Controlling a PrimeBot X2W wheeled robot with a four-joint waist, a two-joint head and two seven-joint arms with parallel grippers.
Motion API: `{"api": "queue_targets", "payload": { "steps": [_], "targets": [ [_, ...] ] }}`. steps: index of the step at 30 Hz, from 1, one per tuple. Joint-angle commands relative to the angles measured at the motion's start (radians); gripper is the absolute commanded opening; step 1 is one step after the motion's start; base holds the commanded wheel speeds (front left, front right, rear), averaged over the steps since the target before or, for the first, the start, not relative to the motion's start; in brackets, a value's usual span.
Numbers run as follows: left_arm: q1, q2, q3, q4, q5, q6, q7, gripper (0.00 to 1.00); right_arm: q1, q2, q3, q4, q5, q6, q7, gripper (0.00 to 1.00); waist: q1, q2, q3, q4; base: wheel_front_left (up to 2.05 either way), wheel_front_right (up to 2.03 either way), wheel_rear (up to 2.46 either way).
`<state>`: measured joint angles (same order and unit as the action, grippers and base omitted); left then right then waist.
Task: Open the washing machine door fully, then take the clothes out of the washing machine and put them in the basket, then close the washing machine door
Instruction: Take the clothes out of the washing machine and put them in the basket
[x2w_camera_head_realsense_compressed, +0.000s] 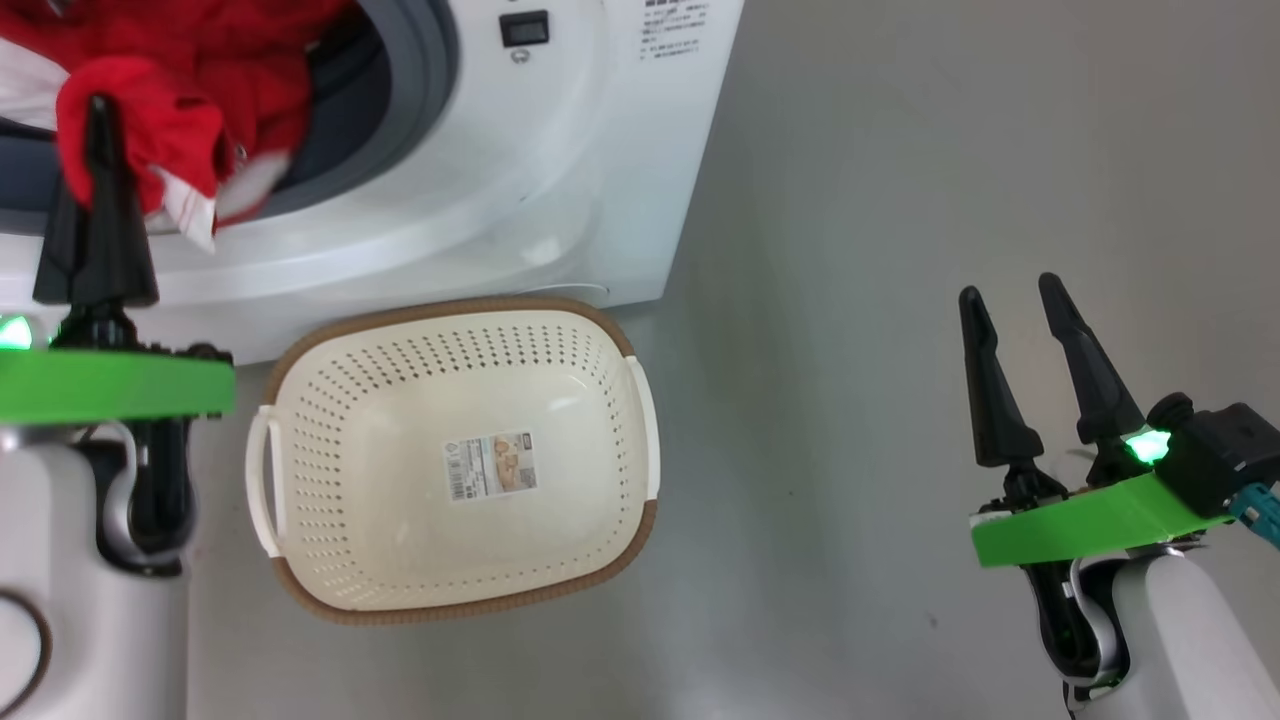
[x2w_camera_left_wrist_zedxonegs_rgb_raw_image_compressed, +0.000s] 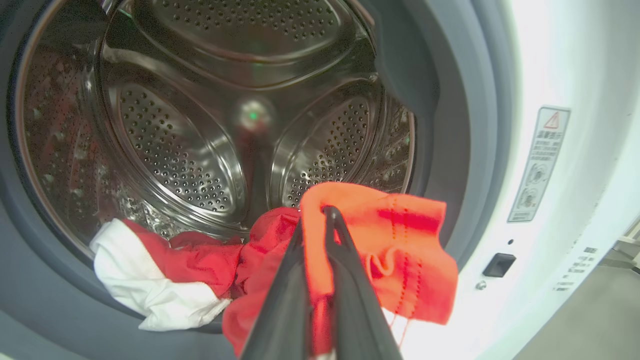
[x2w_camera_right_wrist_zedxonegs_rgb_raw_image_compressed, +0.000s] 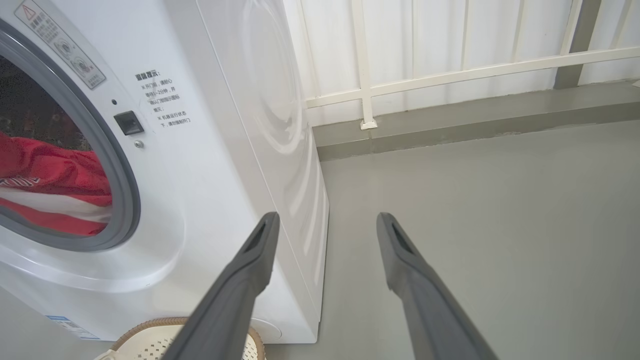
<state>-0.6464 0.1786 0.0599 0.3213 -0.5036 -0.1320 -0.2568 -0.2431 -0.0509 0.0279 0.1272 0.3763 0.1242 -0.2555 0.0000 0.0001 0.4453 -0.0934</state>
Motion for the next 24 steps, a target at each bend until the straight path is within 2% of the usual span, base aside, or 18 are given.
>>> {"api": "queue_targets", "payload": {
  "steps": [1, 13, 17, 24],
  "targets": [
    [0.045, 0.020, 0.049, -0.087, 0.021, 0.001, -0.005, 0.00, 0.032, 0.001, 0.014, -0.021, -0.002, 0.007, -0.006, 1.00, 0.0000, -0.0001, -0.020, 0.015, 0.00, 0.00, 0.00],
    [0.165, -0.039, 0.132, -0.328, 0.019, 0.001, -0.005, 0.00, 0.050, 0.001, 0.005, -0.021, 0.003, 0.007, -0.006, 1.00, 0.0000, -0.0001, -0.042, 0.022, 0.00, 0.00, 0.00],
    [0.179, -0.041, 0.125, -0.345, 0.018, 0.001, -0.005, 0.00, 0.052, 0.001, 0.006, -0.021, 0.004, 0.007, -0.006, 1.00, 0.0000, -0.0001, -0.041, 0.022, 0.00, 0.00, 0.00],
    [0.220, -0.044, 0.087, -0.292, 0.023, 0.001, -0.005, 0.00, 0.055, 0.001, 0.015, -0.021, 0.012, 0.007, -0.006, 1.00, 0.0000, -0.0001, -0.038, 0.014, 0.00, 0.00, 0.00]
  ]
}}
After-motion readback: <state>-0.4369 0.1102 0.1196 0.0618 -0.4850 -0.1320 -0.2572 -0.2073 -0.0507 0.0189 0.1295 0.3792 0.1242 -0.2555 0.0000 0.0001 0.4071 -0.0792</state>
